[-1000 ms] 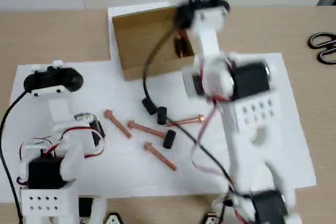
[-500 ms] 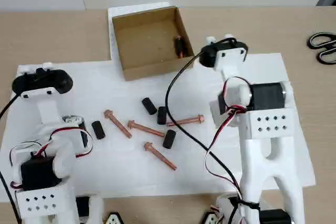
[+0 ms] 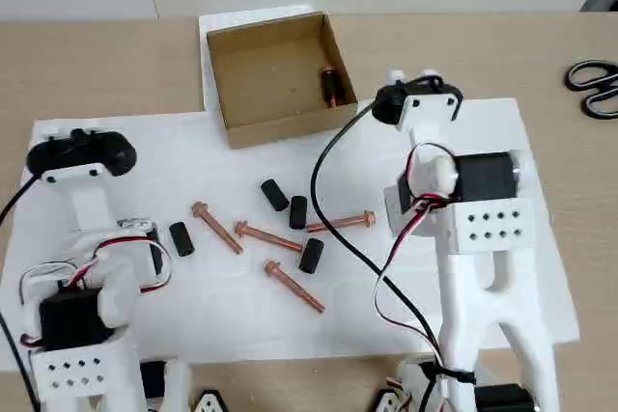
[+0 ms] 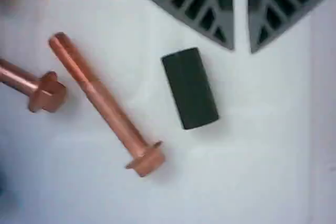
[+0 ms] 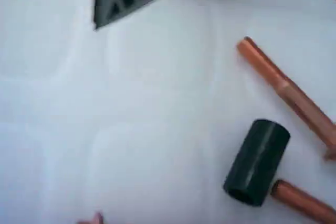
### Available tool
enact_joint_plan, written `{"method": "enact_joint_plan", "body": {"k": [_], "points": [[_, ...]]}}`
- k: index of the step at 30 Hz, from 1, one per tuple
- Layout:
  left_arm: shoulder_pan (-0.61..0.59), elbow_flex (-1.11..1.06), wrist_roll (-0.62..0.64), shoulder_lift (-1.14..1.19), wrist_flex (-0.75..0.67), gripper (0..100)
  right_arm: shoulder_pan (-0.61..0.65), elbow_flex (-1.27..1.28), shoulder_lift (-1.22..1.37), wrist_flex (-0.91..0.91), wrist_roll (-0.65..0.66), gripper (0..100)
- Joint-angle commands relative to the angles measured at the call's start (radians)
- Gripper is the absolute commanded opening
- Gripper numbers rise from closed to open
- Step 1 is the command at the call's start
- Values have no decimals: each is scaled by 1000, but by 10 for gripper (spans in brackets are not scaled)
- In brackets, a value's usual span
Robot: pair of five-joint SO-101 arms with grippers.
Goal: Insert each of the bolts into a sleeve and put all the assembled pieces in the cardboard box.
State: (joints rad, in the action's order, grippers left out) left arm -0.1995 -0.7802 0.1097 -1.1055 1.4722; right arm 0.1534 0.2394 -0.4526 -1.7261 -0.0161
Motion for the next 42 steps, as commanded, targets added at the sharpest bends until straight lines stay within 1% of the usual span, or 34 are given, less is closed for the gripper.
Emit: {"method": "enact_joint_plan", "body": {"k": [1, 4, 7, 11, 18, 22, 27, 30, 42], "points": [[55, 44, -2, 5, -2, 7, 24, 18, -31, -8, -94, 198], [32, 42, 0, 5, -2, 7, 101, 11, -24, 19, -180, 198], [-6, 42, 0, 5, -2, 7, 196, 12, -19, 140, -322, 198], [-41, 44, 0, 5, 0, 7, 236, 12, 16, 334, -434, 198], [-146, 42, 0, 5, 0, 7, 326, 6, 294, 467, -578, 198], [-196, 42, -2, 5, 0, 7, 386, 6, 406, 544, -606, 198], [-204, 42, -3, 3, 0, 7, 473, 6, 440, 638, -606, 198], [-204, 42, -2, 3, 0, 7, 498, 11, 450, 668, -606, 198], [-204, 42, 0, 2, 0, 7, 414, 8, 570, 674, -600, 198]]}}
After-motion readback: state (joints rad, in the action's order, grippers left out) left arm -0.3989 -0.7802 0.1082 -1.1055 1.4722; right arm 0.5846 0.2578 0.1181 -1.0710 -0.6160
